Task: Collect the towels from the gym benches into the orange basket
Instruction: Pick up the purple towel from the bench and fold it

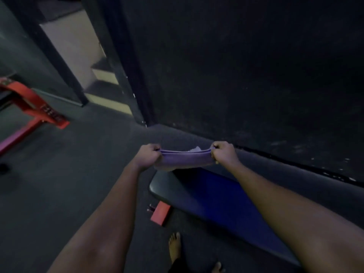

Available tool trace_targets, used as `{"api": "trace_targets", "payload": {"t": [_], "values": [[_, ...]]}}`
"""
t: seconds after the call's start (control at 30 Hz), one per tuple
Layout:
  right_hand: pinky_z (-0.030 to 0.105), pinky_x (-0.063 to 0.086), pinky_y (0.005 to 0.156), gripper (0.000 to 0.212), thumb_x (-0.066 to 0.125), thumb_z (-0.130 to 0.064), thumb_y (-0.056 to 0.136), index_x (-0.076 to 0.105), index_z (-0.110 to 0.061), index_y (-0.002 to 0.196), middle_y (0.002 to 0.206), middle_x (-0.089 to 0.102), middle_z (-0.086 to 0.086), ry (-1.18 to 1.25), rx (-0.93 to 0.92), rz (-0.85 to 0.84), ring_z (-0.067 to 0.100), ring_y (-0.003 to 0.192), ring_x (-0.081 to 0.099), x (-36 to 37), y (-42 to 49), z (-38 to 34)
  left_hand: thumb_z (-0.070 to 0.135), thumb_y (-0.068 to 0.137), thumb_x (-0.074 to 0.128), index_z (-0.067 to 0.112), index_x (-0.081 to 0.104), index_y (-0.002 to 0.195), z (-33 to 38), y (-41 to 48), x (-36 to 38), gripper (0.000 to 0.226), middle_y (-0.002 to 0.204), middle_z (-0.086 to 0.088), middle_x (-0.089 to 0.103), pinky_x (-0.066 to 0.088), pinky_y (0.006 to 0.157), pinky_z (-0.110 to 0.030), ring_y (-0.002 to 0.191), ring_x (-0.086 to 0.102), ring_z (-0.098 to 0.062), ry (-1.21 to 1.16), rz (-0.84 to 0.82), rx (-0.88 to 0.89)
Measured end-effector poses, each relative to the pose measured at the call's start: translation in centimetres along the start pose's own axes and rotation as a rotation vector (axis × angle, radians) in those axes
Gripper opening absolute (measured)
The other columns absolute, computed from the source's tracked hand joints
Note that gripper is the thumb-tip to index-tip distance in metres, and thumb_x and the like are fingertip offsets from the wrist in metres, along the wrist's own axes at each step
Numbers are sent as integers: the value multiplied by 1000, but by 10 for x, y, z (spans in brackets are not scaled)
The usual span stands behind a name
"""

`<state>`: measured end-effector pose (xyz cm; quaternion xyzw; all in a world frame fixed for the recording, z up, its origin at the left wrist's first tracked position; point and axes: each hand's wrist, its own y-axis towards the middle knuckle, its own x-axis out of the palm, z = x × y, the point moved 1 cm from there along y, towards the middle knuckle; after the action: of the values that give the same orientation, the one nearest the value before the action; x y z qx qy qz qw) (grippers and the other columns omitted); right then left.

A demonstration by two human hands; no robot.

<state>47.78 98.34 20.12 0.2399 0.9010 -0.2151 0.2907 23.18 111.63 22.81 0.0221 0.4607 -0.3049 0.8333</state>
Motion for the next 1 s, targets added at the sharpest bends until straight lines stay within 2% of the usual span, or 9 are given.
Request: {"api": "trace_targets", "payload": {"t": [0.13, 0.27, 0.37, 0.5, 0.6, 0.7, 0.83, 0.9, 1.0], "values": [[40, 53, 58, 22, 48, -7, 74, 66, -11, 61, 65, 68, 13, -63, 105, -139, 24, 63, 63, 54, -10, 56, 22, 72, 53, 13, 51, 56, -45, -9, 55, 18, 71, -9, 60, 33, 49, -23, 70, 52, -20, 6, -170, -126], [34, 45, 51, 19, 47, -6, 75, 65, -2, 68, 62, 61, 10, -73, 234, -238, 21, 58, 56, 94, -10, 90, 25, 70, 50, 6, 63, 74, -86, -5, 96, 23, 78, -11, 64, 39, 55, -26, 74, 59, -26, -83, -281, -219], [37, 54, 58, 20, 49, -6, 81, 64, -10, 69, 68, 66, 7, -41, 281, -227, 23, 65, 64, 114, 5, 101, 22, 78, 51, 9, 62, 78, -109, 14, 114, 17, 79, -11, 64, 39, 51, -26, 74, 61, -27, -63, -259, -225], [34, 55, 66, 12, 56, -16, 89, 67, -14, 90, 87, 70, 5, 34, 304, -152, 20, 77, 66, 139, 46, 110, 16, 90, 54, 3, 59, 95, -130, 63, 132, 15, 87, -17, 68, 44, 65, -35, 82, 64, -33, -60, -153, -167], [25, 50, 74, 34, 64, -18, 89, 59, -18, 122, 114, 61, -2, 80, 346, -31, 17, 97, 62, 167, 77, 125, 17, 92, 57, 4, 49, 118, -144, 100, 154, 30, 103, -10, 64, 50, 78, -41, 92, 64, -27, -215, -95, -217], [33, 48, 85, 49, 66, -19, 85, 52, -12, 131, 132, 58, 11, -28, 508, -23, 30, 112, 60, 208, 96, 159, 22, 90, 59, -1, 34, 135, -174, 122, 196, 56, 122, -16, 56, 49, 91, -44, 109, 58, -32, -214, -137, -419], [39, 50, 83, 61, 72, -28, 81, 44, -6, 130, 136, 46, 17, -180, 668, -144, 37, 113, 55, 255, 91, 185, 27, 93, 55, -4, 43, 127, -200, 117, 237, 48, 119, -18, 56, 40, 93, -39, 110, 55, -33, 39, -244, -498], [39, 51, 78, 66, 74, -29, 80, 40, -4, 131, 135, 43, 19, -184, 702, -129, 36, 106, 56, 265, 89, 187, 18, 95, 54, -3, 46, 126, -203, 117, 244, 39, 108, -13, 61, 42, 88, -34, 99, 59, -27, -56, -246, -522], [36, 53, 75, 57, 70, -24, 84, 42, -5, 129, 123, 58, 19, -69, 773, -183, 33, 98, 62, 267, 98, 178, 11, 94, 55, 0, 51, 128, -207, 121, 245, 37, 120, -18, 61, 43, 92, -35, 114, 57, -33, -121, -304, -457]]}}
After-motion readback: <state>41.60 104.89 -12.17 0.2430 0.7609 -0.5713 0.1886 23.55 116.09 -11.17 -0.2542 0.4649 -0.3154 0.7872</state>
